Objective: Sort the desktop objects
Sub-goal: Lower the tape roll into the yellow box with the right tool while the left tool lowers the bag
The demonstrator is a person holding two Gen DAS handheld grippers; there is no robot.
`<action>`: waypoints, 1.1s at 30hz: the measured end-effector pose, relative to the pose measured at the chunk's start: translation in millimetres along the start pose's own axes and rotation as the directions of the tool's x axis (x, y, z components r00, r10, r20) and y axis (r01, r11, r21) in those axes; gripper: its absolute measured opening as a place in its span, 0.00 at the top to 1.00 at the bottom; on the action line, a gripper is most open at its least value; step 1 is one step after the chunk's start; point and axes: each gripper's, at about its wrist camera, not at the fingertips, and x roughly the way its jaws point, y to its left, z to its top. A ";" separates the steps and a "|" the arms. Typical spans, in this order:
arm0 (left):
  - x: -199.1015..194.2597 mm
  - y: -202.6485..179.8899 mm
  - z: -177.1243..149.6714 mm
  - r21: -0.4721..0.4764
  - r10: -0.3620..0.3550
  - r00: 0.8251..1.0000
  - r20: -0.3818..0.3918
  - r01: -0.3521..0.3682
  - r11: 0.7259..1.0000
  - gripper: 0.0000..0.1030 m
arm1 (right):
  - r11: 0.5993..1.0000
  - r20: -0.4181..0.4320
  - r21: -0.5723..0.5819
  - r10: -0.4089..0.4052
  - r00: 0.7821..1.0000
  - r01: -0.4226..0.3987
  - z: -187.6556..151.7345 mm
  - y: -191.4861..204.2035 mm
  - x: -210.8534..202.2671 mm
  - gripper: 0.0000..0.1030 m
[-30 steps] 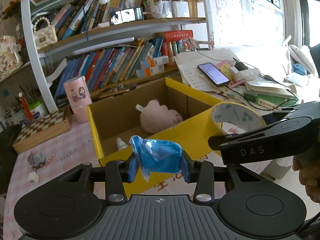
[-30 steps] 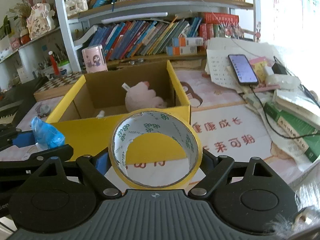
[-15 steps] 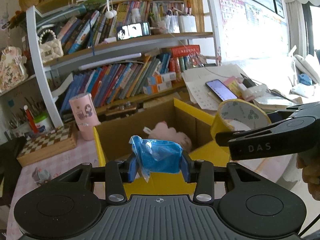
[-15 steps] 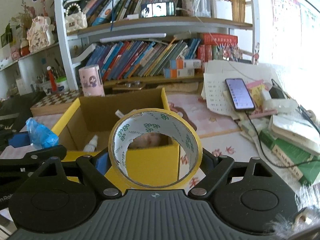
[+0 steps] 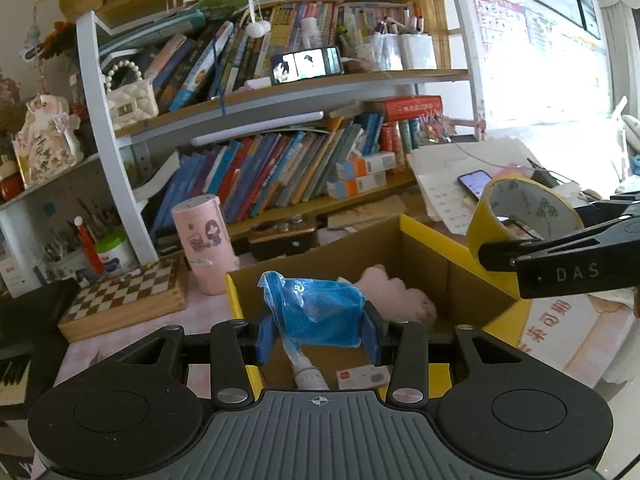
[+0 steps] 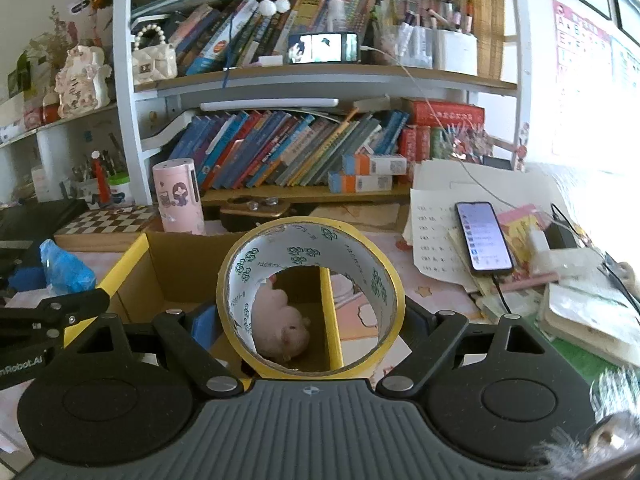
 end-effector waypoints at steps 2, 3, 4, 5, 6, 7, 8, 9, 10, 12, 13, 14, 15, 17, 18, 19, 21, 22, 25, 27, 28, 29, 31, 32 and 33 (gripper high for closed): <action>5.8 -0.1 2.7 0.014 0.009 1.000 0.001 -0.009 1.000 0.60 | 1.000 -0.001 -0.014 0.015 1.000 -0.015 3.2 2.7 5.5 0.18; 8.8 0.2 4.0 0.018 0.010 1.000 0.000 -0.010 1.000 0.60 | 1.000 0.000 -0.021 0.020 1.000 -0.020 4.4 4.2 7.5 0.18; 10.9 0.6 4.7 0.020 0.010 1.000 0.000 -0.010 1.000 0.60 | 0.999 0.001 -0.031 0.027 1.000 -0.027 6.0 6.0 10.3 0.18; 13.6 0.5 6.1 0.022 0.011 1.000 -0.001 -0.011 1.000 0.60 | 0.999 0.003 -0.039 0.031 1.000 -0.031 7.5 7.1 12.5 0.18; 16.9 0.1 7.4 0.027 0.012 1.000 -0.002 -0.012 1.000 0.60 | 0.998 0.005 -0.047 0.036 0.999 -0.036 9.1 8.5 14.9 0.18; 19.9 -0.4 8.0 0.032 0.013 1.000 -0.004 -0.013 0.999 0.60 | 0.998 0.006 -0.054 0.040 0.999 -0.040 10.6 9.5 17.1 0.18; 22.7 -1.1 8.4 0.036 0.014 1.000 -0.007 -0.014 0.999 0.60 | 0.997 0.007 -0.059 0.043 0.999 -0.043 11.6 10.1 19.4 0.18; 25.7 -1.7 8.8 0.039 0.015 1.000 -0.011 -0.014 0.999 0.60 | 0.997 0.008 -0.065 0.046 0.999 -0.045 12.9 10.7 21.8 0.18; 28.6 -2.3 8.8 0.042 0.014 1.000 -0.016 -0.013 0.999 0.60 | 0.996 0.008 -0.073 0.048 0.999 -0.047 14.2 11.7 24.6 0.18; 34.5 -3.9 8.5 0.048 0.014 1.000 -0.025 -0.013 0.999 0.60 | 0.995 0.005 -0.083 0.050 0.999 -0.049 15.5 12.7 29.4 0.18; 38.6 -5.6 7.8 0.051 0.014 0.999 -0.034 -0.012 0.999 0.60 | 0.995 0.003 -0.087 0.051 0.999 -0.051 16.1 13.2 31.7 0.18; 41.9 -6.9 7.2 0.052 0.014 0.999 -0.041 -0.012 0.999 0.60 | 0.995 0.002 -0.091 0.052 0.999 -0.052 16.7 13.8 34.5 0.18; 46.3 -8.7 5.9 0.053 0.015 0.999 -0.050 -0.012 0.999 0.60 | 0.994 -0.001 -0.092 0.052 0.999 -0.052 17.1 14.0 37.2 0.18; 52.7 -11.0 3.3 0.052 0.014 0.998 -0.069 -0.010 0.999 0.60 | 0.994 -0.006 -0.093 0.053 0.999 -0.054 18.0 14.7 42.4 0.18; 55.5 -12.0 2.0 0.051 0.012 0.997 -0.078 -0.008 0.999 0.60 | 0.994 -0.008 -0.093 0.054 0.999 -0.054 18.4 14.5 44.1 0.18; 57.7 -12.7 0.9 0.050 0.011 0.996 -0.087 -0.007 0.999 0.60 | 0.994 -0.010 -0.092 0.054 0.998 -0.055 18.9 14.5 45.8 0.18; 61.3 -13.4 -1.0 0.047 0.007 0.995 -0.101 -0.002 0.999 0.60 | 0.994 -0.014 -0.096 0.058 0.998 -0.059 19.8 14.9 49.5 0.18; 62.8 -13.3 -1.9 0.045 0.005 0.994 -0.106 0.000 0.999 0.60 | 0.993 -0.017 -0.099 0.061 0.998 -0.063 20.3 15.5 51.5 0.18; 67.6 -12.3 -3.6 0.041 0.004 0.992 -0.124 0.001 0.999 0.60 | 0.991 -0.024 -0.113 0.069 0.997 -0.071 21.1 17.1 57.7 0.18; 71.2 -11.5 -4.6 0.039 0.002 0.991 -0.137 0.003 0.999 0.60 | 0.990 -0.030 -0.120 0.074 0.997 -0.077 21.8 18.5 61.9 0.18; 73.2 -11.5 -4.7 0.039 -0.001 0.989 -0.145 0.007 0.999 0.60 | 0.989 -0.038 -0.124 0.080 0.996 -0.084 21.8 19.1 64.6 0.18; 74.9 -11.4 -5.5 0.039 -0.004 0.988 -0.154 0.010 0.999 0.60 | 0.987 -0.049 -0.129 0.086 0.995 -0.092 21.9 20.2 67.5 0.18; 77.3 -11.6 -7.4 0.041 -0.009 0.986 -0.167 0.016 0.999 0.60 | 0.985 -0.071 -0.141 0.094 0.993 -0.103 21.6 22.7 73.5 0.18; 78.3 -11.8 -8.5 0.043 -0.012 0.985 -0.172 0.019 0.999 0.60 | 0.983 -0.080 -0.147 0.099 0.992 -0.110 20.8 23.9 76.3 0.18; 78.3 -11.1 -9.2 0.035 -0.014 0.985 -0.171 0.020 0.999 0.60 | 0.982 -0.088 -0.150 0.104 0.991 -0.116 19.9 24.7 78.6 0.18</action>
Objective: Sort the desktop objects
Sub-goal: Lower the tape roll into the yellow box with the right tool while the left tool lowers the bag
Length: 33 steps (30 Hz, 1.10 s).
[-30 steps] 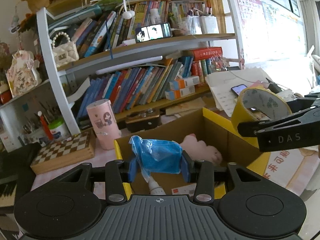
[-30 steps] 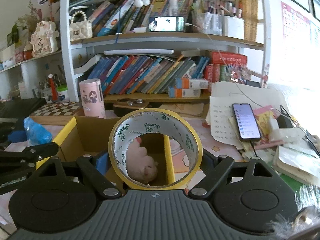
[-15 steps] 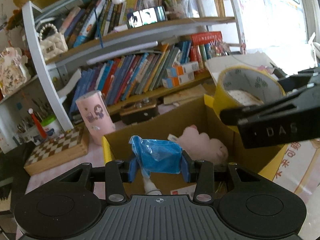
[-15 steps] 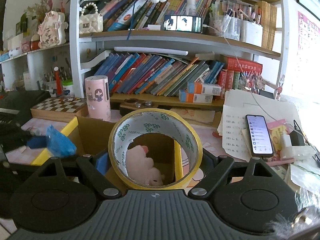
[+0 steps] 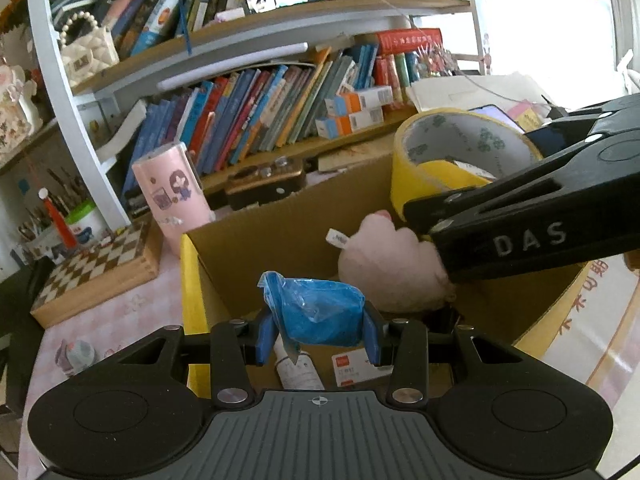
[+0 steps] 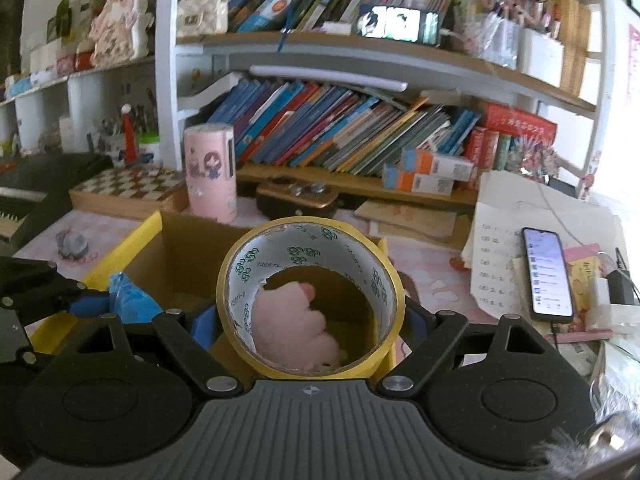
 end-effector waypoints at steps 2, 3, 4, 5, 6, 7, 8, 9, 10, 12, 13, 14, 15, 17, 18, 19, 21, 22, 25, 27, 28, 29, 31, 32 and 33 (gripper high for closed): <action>1.5 2.0 0.0 -0.015 -0.008 1.000 -0.008 0.008 1.000 0.60 | 1.000 -0.016 -0.008 0.010 1.000 -0.011 -0.9 2.0 5.1 0.18; 2.1 2.5 -0.3 -0.017 -0.009 1.000 -0.010 0.009 1.000 0.60 | 1.000 -0.023 -0.011 0.015 1.000 -0.015 -1.5 2.9 7.3 0.18; 2.6 2.8 -0.7 -0.020 -0.010 1.000 -0.011 0.010 1.000 0.60 | 1.000 -0.030 -0.016 0.018 0.999 -0.019 -1.8 3.9 9.8 0.18; 3.4 3.2 -1.0 -0.023 -0.013 1.000 -0.013 0.013 1.000 0.60 | 1.000 -0.036 -0.021 0.022 0.999 -0.023 -2.2 5.0 11.9 0.18; 4.3 4.1 -1.1 -0.029 -0.017 1.000 -0.016 0.017 0.999 0.60 | 0.999 -0.042 -0.027 0.024 0.999 -0.025 -2.8 5.6 13.4 0.18; 5.1 4.9 -1.3 -0.035 -0.022 1.000 -0.019 0.021 0.999 0.59 | 0.999 -0.048 -0.035 0.027 0.998 -0.029 -3.1 7.0 15.8 0.18; 5.6 5.6 -1.6 -0.041 -0.026 0.999 -0.020 0.025 0.999 0.59 | 0.999 -0.053 -0.042 0.028 0.998 -0.031 -3.4 8.1 17.8 0.18; 6.2 6.3 -1.9 -0.046 -0.030 0.999 -0.021 0.029 0.999 0.59 | 0.998 -0.058 -0.049 0.030 0.998 -0.033 -3.9 8.8 19.8 0.18; 6.8 6.8 -2.2 -0.051 -0.034 0.999 -0.022 0.033 0.998 0.58 | 0.998 -0.064 -0.055 0.033 0.997 -0.036 -3.8 9.5 22.0 0.18; 7.8 8.6 -3.2 -0.065 -0.044 0.999 -0.026 0.042 0.997 0.58 | 0.997 -0.076 -0.065 0.038 0.996 -0.043 -4.4 11.3 25.8 0.18; 9.2 10.3 -3.1 -0.075 -0.051 0.998 -0.031 0.049 0.996 0.57 | 0.996 -0.083 -0.070 0.041 0.996 -0.047 -4.8 12.0 27.6 0.18; 9.7 11.6 -3.6 -0.086 -0.055 0.998 -0.034 0.052 0.995 0.54 | 0.997 -0.087 -0.066 0.045 0.995 -0.050 -5.2 12.0 28.9 0.18; 10.4 13.2 -4.2 -0.097 -0.052 0.998 -0.038 0.049 0.994 0.52 | 0.997 -0.094 -0.061 0.049 0.994 -0.055 -5.2 11.7 30.4 0.18; 11.5 15.9 -5.5 -0.113 -0.046 0.998 -0.043 0.041 0.993 0.41 | 0.996 -0.112 -0.054 0.058 0.992 -0.065 -4.6 10.6 33.8 0.18; 11.8 17.2 -5.9 -0.121 -0.041 0.998 -0.045 0.035 0.992 0.40 | 0.996 -0.119 -0.052 0.062 0.991 -0.069 -4.4 10.4 35.4 0.18; 11.4 17.3 -5.8 -0.117 -0.036 0.999 -0.041 0.031 0.993 0.38 | 0.996 -0.128 -0.046 0.068 0.989 -0.075 -4.1 9.7 37.1 0.18; 11.4 17.6 -5.7 -0.118 -0.037 0.999 -0.040 0.032 0.992 0.38 | 0.996 -0.145 -0.029 0.082 0.986 -0.087 -3.7 8.1 40.0 0.18; 11.2 17.6 -5.9 -0.118 -0.037 0.999 -0.040 0.032 0.993 0.38 | 0.995 -0.156 -0.020 0.089 0.984 -0.093 -3.6 7.4 42.2 0.18; 11.0 17.3 -5.9 -0.116 -0.034 0.999 -0.034 0.030 0.993 0.37 | 0.994 -0.195 0.009 0.107 0.975 -0.108 -2.8 5.1 50.4 0.17; 11.3 17.3 -5.5 -0.112 -0.040 0.999 -0.033 0.036 0.993 0.35 | 0.993 -0.217 0.001 0.115 0.969 -0.118 -0.5 6.0 54.5 0.17; 11.4 17.6 -5.3 -0.114 -0.038 0.999 -0.034 0.034 0.993 0.35 | 0.992 -0.230 -0.002 0.122 0.966 -0.126 0.0 6.6 57.1 0.17; 12.0 17.5 -4.7 -0.113 -0.039 0.999 -0.037 0.034 0.993 0.35 | 0.991 -0.238 -0.001 0.130 0.962 -0.134 0.8 6.0 58.7 0.17; 13.2 17.9 -4.1 -0.112 -0.045 0.998 -0.040 0.040 0.993 0.35 | 0.989 -0.259 -0.011 0.141 0.956 -0.149 3.0 5.9 61.7 0.17; 13.3 17.9 -4.1 -0.112 -0.046 0.998 -0.040 0.041 0.993 0.35 | 0.988 -0.269 -0.016 0.146 0.952 -0.156 3.9 6.1 63.3 0.16; 13.4 18.0 -4.0 -0.112 -0.046 0.998 -0.041 0.041 0.993 0.35 | 0.987 -0.276 -0.018 0.151 0.949 -0.162 4.2 6.0 64.2 0.16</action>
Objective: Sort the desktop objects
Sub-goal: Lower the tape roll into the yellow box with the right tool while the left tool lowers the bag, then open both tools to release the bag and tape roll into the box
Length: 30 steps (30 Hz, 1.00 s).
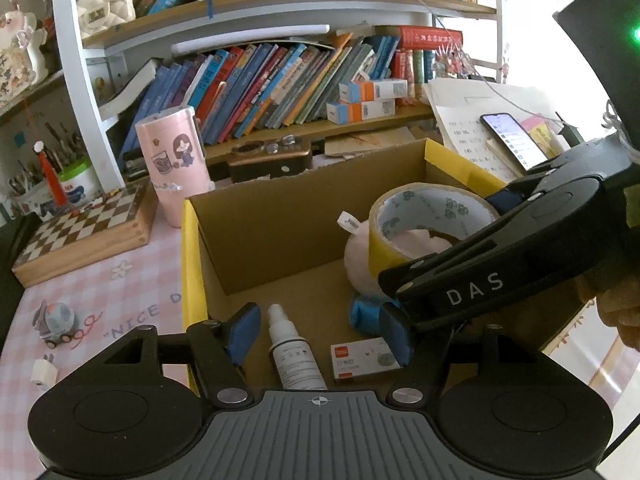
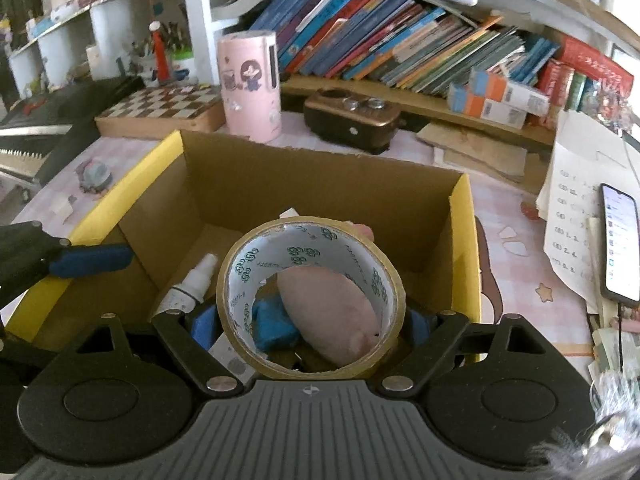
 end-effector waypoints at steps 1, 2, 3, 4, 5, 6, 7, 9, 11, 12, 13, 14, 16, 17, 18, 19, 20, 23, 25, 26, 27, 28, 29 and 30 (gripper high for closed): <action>0.0 0.1 0.1 0.000 0.000 1.000 0.000 0.000 1.000 0.35 | 1.000 -0.008 -0.004 0.004 1.000 -0.004 0.8 -0.1 0.7 0.16; -0.3 0.1 0.0 0.001 -0.001 1.000 0.001 0.001 1.000 0.35 | 1.000 -0.013 -0.008 0.007 1.000 -0.007 1.1 0.0 1.5 0.16; -0.3 0.2 0.1 0.001 -0.001 1.000 0.002 0.001 1.000 0.35 | 1.000 -0.015 -0.008 0.009 1.000 -0.009 1.5 0.0 1.9 0.15; -0.2 -0.3 -0.1 0.001 0.000 1.000 0.002 0.000 1.000 0.35 | 1.000 -0.016 -0.008 0.012 1.000 -0.012 1.3 0.2 2.0 0.14; -0.2 -0.5 -0.3 0.002 -0.001 1.000 0.003 0.001 1.000 0.35 | 1.000 -0.015 -0.007 0.013 1.000 -0.013 1.4 0.2 2.1 0.13; -0.1 -0.5 -0.1 0.002 -0.002 1.000 0.003 0.002 1.000 0.35 | 1.000 -0.016 -0.006 0.013 1.000 -0.013 1.4 0.3 2.1 0.11; -0.1 -0.5 -0.1 0.002 -0.002 1.000 0.004 0.002 1.000 0.35 | 1.000 -0.015 -0.005 0.008 1.000 -0.008 1.4 0.1 2.0 0.10; -0.7 -1.4 -0.6 0.005 0.002 1.000 0.008 -0.002 1.000 0.33 | 1.000 -0.010 0.001 0.001 1.000 -0.001 0.6 -0.2 1.0 0.09; -3.1 -2.1 -1.1 0.012 0.012 1.000 0.021 -0.012 1.000 0.28 | 1.000 0.010 0.014 -0.002 1.000 0.002 -1.2 -0.4 -1.4 0.09; -4.7 -1.9 -1.2 0.012 0.016 0.999 0.029 -0.016 1.000 0.24 | 1.000 0.020 0.026 -0.003 1.000 0.002 -2.2 -0.8 -3.4 0.09; -6.8 -0.7 -1.5 0.008 0.013 0.999 0.038 -0.013 1.000 0.18 | 0.999 0.029 0.038 -0.003 1.000 0.002 -3.2 -1.3 -5.7 0.09; -9.5 0.6 -1.8 0.006 -0.001 0.999 0.048 0.001 1.000 0.13 | 0.999 0.038 0.046 -0.007 0.999 0.005 -4.0 -1.1 -8.0 0.09; -13.1 1.5 -2.4 0.010 -0.019 0.998 0.057 0.019 1.000 0.13 | 0.999 0.061 0.053 -0.009 0.998 0.006 -5.7 0.3 -14.2 0.09; -14.7 1.0 -2.5 0.015 -0.020 0.998 0.061 0.020 1.000 0.12 | 0.999 0.073 0.053 -0.010 0.997 0.006 -6.1 1.4 -17.3 0.09; -16.7 0.0 -3.1 0.019 -0.019 0.998 0.066 0.018 1.000 0.12 | 0.999 0.084 0.053 -0.012 0.996 0.008 -5.8 3.1 -20.6 0.09; -18.7 -0.9 -3.2 0.021 -0.018 0.997 0.071 0.016 1.000 0.12 | 0.998 0.093 0.054 -0.014 0.996 0.009 -5.5 4.6 -23.3 0.09; -20.7 -1.5 -2.9 0.019 -0.017 0.997 0.074 0.015 1.000 0.12 | 0.998 0.107 0.058 -0.016 0.994 0.010 -5.5 5.5 -27.3 0.09; -30.0 -1.1 -1.7 0.001 -0.019 0.995 0.095 0.019 1.000 0.08 | 0.996 0.136 0.083 -0.023 0.990 0.012 -4.9 7.1 -37.4 0.09; -38.8 0.0 -1.8 -0.011 -0.018 0.993 0.118 0.019 1.000 0.08 | 0.994 0.152 0.107 -0.024 0.988 0.008 -4.9 6.7 -43.8 0.09; -42.3 0.8 -1.8 -0.017 -0.016 0.992 0.125 0.018 1.000 0.07 | 0.992 0.160 0.122 -0.025 0.987 0.006 -5.2 5.9 -47.3 0.09; -46.2 2.0 -1.8 -0.023 -0.013 0.991 0.131 0.016 1.000 0.07 | 0.990 0.168 0.138 -0.028 0.985 0.005 -5.8 5.0 -50.4 0.09; -50.2 3.4 -2.0 -0.031 -0.011 0.990 0.138 0.016 0.999 0.07 | 0.988 0.175 0.153 -0.033 0.984 0.006 -6.8 4.1 -53.3 0.09; -54.0 4.6 -2.2 -0.039 -0.009 0.989 0.144 0.014 0.999 0.07 | 0.986 0.183 0.168 -0.039 0.982 0.008 -7.8 3.1 -56.7 0.09; -58.1 6.2 -2.7 -0.047 -0.005 0.989 0.151 0.013 0.999 0.06 | 0.984 0.190 0.179 -0.046 0.981 0.012 -9.2 2.9 -60.0 0.09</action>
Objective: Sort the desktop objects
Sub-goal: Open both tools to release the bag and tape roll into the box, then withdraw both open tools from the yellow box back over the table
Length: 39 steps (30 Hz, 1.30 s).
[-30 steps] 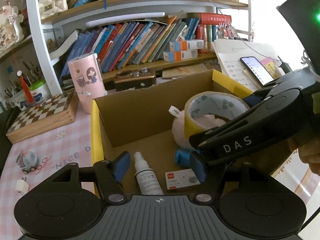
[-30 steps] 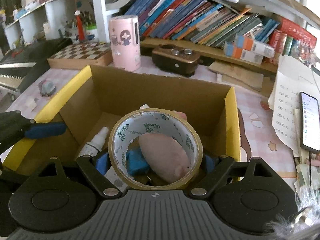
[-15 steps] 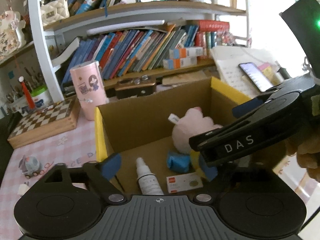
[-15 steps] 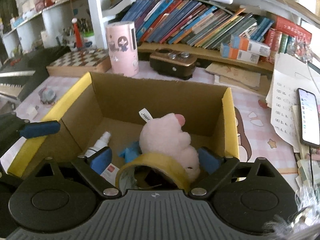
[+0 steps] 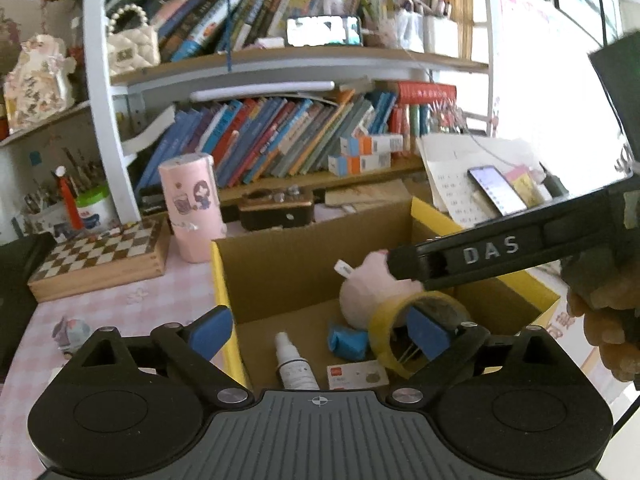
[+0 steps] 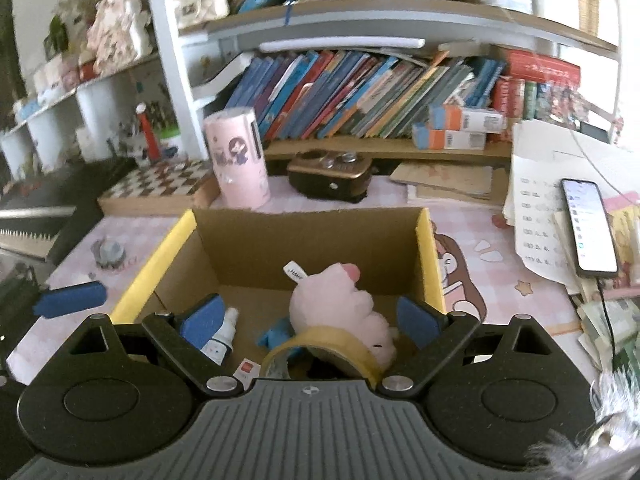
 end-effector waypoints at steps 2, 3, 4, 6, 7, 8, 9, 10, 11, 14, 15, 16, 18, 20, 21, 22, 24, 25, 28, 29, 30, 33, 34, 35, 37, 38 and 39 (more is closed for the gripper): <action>-5.8 3.1 0.8 -0.015 0.005 1.000 0.007 -0.005 1.000 0.06 | 1.000 0.017 0.015 -0.014 1.000 0.014 -1.6 -1.3 -6.3 0.09; -8.8 4.8 1.1 -0.022 0.009 1.000 0.010 -0.008 1.000 0.06 | 1.000 0.024 0.022 -0.022 0.999 0.022 -2.5 -1.9 -9.8 0.09; -12.0 6.2 1.0 -0.029 0.012 1.000 0.013 -0.012 1.000 0.06 | 0.999 0.032 0.029 -0.031 0.999 0.030 -4.0 -2.9 -13.5 0.09; -17.6 8.4 0.6 -0.039 0.020 1.000 0.016 -0.019 0.999 0.06 | 0.998 0.043 0.041 -0.046 0.998 0.044 -6.6 -4.5 -19.8 0.09; -20.2 9.8 0.1 -0.043 0.022 1.000 0.018 -0.022 0.999 0.06 | 0.998 0.048 0.044 -0.055 0.997 0.053 -8.2 -4.9 -23.1 0.09; -23.0 10.8 -0.6 -0.047 0.024 1.000 0.020 -0.024 0.999 0.06 | 0.997 0.052 0.046 -0.062 0.997 0.060 -9.6 -5.3 -26.0 0.09; -25.9 11.5 -1.3 -0.052 0.027 0.999 0.021 -0.025 0.998 0.06 | 0.997 0.057 0.048 -0.070 0.996 0.067 -11.2 -5.5 -29.0 0.09; -27.8 12.1 -2.1 -0.055 0.028 0.999 0.021 -0.026 0.998 0.06 | 0.996 0.061 0.050 -0.079 0.995 0.076 -13.2 -5.5 -32.5 0.09; -29.9 12.5 -2.7 -0.058 0.028 0.999 0.020 -0.027 0.998 0.06 | 0.995 0.064 0.052 -0.086 0.994 0.082 -15.0 -5.5 -35.7 0.09; -35.7 14.5 -6.5 -0.066 0.028 0.999 0.019 -0.027 0.997 0.06 | 0.993 0.072 0.060 -0.106 0.992 0.102 -21.9 -5.3 -45.7 0.09; -37.5 15.1 -7.7 -0.069 0.028 0.999 0.018 -0.027 0.997 0.06 | 0.992 0.073 0.064 -0.111 0.991 0.107 -23.5 -5.0 -48.0 0.09; -39.5 15.7 -9.2 -0.073 0.028 0.999 0.018 -0.026 0.997 0.06 | 0.991 0.073 0.072 -0.117 0.990 0.112 -25.8 -4.9 -51.5 0.09; -43.6 17.1 -12.2 -0.081 0.025 1.000 0.018 -0.023 0.996 0.06 | 0.989 0.072 0.091 -0.124 0.990 0.117 -30.5 -4.3 -57.1 0.09; -47.5 18.5 -15.9 -0.087 0.019 1.000 0.016 -0.017 0.996 0.06 | 0.986 0.071 0.111 -0.131 0.989 0.123 -35.9 -2.9 -63.0 0.09; -49.2 19.0 -17.7 -0.089 0.015 1.000 0.013 -0.014 0.996 0.06 | 0.985 0.069 0.120 -0.136 0.988 0.127 -38.5 -1.6 -65.5 0.09; -51.4 19.9 -20.2 -0.090 0.011 1.000 0.010 -0.010 0.996 0.06 | 0.982 0.065 0.131 -0.141 0.988 0.132 -42.0 -0.4 -68.1 0.09; -54.4 21.8 -24.6 -0.090 0.002 1.000 0.002 -0.002 0.996 0.06 | 0.978 0.056 0.152 -0.151 0.987 0.141 -47.9 2.1 -72.0 0.10; -55.9 22.4 -26.9 -0.088 -0.002 1.000 -0.002 0.002 0.996 0.06 | 0.976 0.052 0.161 -0.155 0.987 0.145 -51.2 3.4 -73.9 0.11; -59.1 24.9 -34.3 -0.076 -0.013 1.000 -0.017 0.011 0.997 0.06 | 0.969 0.034 0.178 -0.177 0.984 0.168 -63.0 9.2 -78.5 0.12; -60.6 26.0 -37.2 -0.071 -0.015 1.000 -0.022 0.013 0.997 0.06 | 0.967 0.027 0.184 -0.183 0.983 0.175 -66.2 10.6 -78.9 0.12; -61.9 27.0 -39.3 -0.067 -0.017 1.000 -0.025 0.015 0.998 0.06 | 0.965 0.019 0.190 -0.189 0.982 0.182 -70.8 12.9 -80.0 0.12; -67.5 30.7 -46.9 -0.056 -0.024 0.999 -0.033 0.022 0.998 0.06 | 0.959 -0.005 0.194 -0.209 0.978 0.206 -84.1 22.1 -82.3 0.14; -69.1 31.8 -49.4 -0.053 -0.025 0.999 -0.036 0.023 0.998 0.06 | 0.958 -0.013 0.192 -0.214 0.977 0.213 -88.8 26.6 -83.2 0.15; -70.9 33.1 -51.9 -0.050 -0.028 0.999 -0.038 0.026 0.998 0.06 | 0.957 -0.020 0.191 -0.218 0.976 0.218 -92.7 30.2 -84.0 0.16; -73.8 35.6 -57.7 -0.044 -0.033 0.998 -0.045 0.031 0.999 0.06 | 0.956 -0.034 0.189 -0.224 0.974 0.226 -102.0 39.2 -86.1 0.17; -74.7 37.0 -60.5 -0.040 -0.034 0.998 -0.049 0.032 0.999 0.06 | 0.955 -0.041 0.189 -0.226 0.973 0.229 -106.0 42.7 -86.6 0.18; -76.0 38.5 -64.2 -0.037 -0.034 0.998 -0.054 0.032 0.999 0.06 | 0.954 -0.048 0.190 -0.227 0.973 0.232 -110.1 47.2 -87.3 0.20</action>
